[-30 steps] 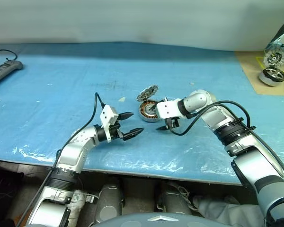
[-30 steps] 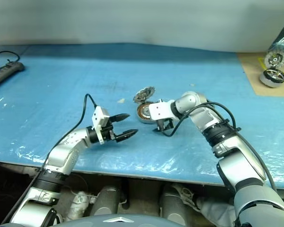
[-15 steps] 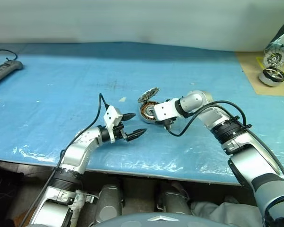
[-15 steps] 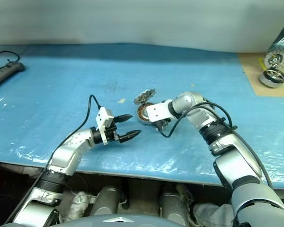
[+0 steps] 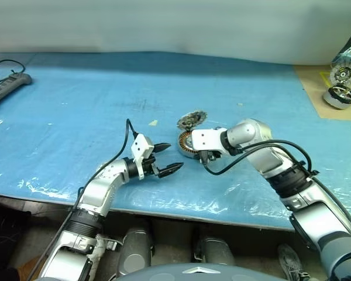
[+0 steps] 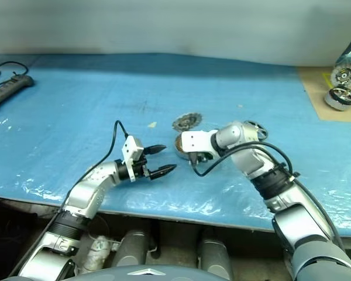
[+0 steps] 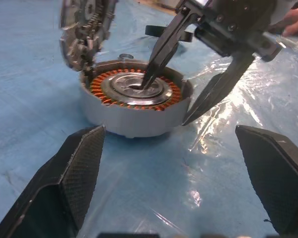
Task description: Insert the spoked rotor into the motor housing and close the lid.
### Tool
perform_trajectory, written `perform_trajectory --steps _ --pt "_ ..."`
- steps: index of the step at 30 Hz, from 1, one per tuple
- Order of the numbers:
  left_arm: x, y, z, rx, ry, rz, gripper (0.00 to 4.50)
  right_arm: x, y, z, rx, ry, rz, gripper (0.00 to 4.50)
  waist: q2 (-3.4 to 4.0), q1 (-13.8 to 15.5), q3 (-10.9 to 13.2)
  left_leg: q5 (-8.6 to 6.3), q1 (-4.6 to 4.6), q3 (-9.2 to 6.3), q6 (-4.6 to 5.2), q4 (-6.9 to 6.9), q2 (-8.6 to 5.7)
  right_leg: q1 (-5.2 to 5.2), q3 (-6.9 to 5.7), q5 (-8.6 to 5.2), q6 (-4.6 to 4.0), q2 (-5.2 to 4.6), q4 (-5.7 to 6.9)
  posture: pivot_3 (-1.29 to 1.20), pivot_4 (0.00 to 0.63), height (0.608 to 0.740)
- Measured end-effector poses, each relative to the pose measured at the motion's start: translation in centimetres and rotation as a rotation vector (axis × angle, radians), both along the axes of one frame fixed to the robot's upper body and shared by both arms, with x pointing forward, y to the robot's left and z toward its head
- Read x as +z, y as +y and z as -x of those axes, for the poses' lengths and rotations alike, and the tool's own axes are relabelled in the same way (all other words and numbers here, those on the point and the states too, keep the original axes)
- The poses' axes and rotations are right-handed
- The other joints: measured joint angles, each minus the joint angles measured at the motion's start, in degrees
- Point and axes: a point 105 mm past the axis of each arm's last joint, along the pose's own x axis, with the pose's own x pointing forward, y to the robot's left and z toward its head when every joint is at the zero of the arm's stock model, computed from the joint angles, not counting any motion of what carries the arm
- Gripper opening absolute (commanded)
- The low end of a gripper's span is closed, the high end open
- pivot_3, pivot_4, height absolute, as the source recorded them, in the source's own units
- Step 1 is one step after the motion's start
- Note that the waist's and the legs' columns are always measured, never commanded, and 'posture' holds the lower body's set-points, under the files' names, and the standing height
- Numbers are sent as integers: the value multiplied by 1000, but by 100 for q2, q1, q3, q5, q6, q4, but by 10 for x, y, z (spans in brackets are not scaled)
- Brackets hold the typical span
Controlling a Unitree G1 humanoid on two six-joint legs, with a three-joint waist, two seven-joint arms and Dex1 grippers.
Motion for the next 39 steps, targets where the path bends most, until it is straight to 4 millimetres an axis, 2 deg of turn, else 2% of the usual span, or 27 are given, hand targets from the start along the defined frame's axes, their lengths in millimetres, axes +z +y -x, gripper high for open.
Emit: perform_trajectory --steps 6,10,14,17,21,29,31,35,37,39 --pt "1 -4 -2 -22 -3 -1 4500 4 0 2 -163 96 -56 2150 0 -16 0 3 17 0 -7 -6 1 7 2 0 0 0 3 0 150 740" --pt "5 -13 -4 -42 -12 2 4500 2 16 -13 -255 49 -111 2150 0 -48 -1 9 27 0 -17 -9 1 11 4 0 0 0 7 0 150 740" --pt "4 -14 -3 -51 -11 -4 4500 -1 19 -22 -308 3 -114 2150 0 -32 -1 9 40 0 -19 -9 -1 28 5 0 0 0 4 0 150 740" --pt "3 -13 -3 -48 -10 -11 4500 -4 20 -24 -303 -30 -93 2943 0 -30 -1 10 50 0 -21 -10 -2 37 7 0 2 -1 2 0 150 740" --pt "0 -11 0 -43 2 -15 4500 -9 20 -18 -279 -4 -84 4316 1 -6 -1 10 46 0 -22 -22 -7 36 7 -1 2 -4 -7 0 150 740" --pt "7 -13 2 -35 -12 -12 4500 -1 20 -13 -308 73 -170 4316 1 -11 -1 14 18 1 -26 -41 -9 4 6 -1 1 -3 -15 0 150 740" --pt "7 -13 2 -33 -7 -14 4500 4 14 -11 -302 64 -169 4316 2 -10 1 14 13 1 -25 -42 -10 0 6 -1 1 -3 -16 0 150 740" --pt "6 -10 2 -29 4 -24 4500 35 6 0 -255 20 -223 4316 2 -12 3 14 17 1 -25 -49 -9 0 6 -1 1 -2 -21 0 150 740" --pt "10 -12 4 -38 -3 -17 4500 36 -2 6 -269 29 -252 4316 2 -5 3 14 17 1 -26 -51 -9 1 5 -1 1 -2 -23 0 150 740" --pt "15 -13 4 -30 -6 -4 4500 28 -15 14 -328 69 -295 4316 2 26 3 14 16 1 -25 -51 -10 3 5 -1 1 -2 -28 0 150 740"
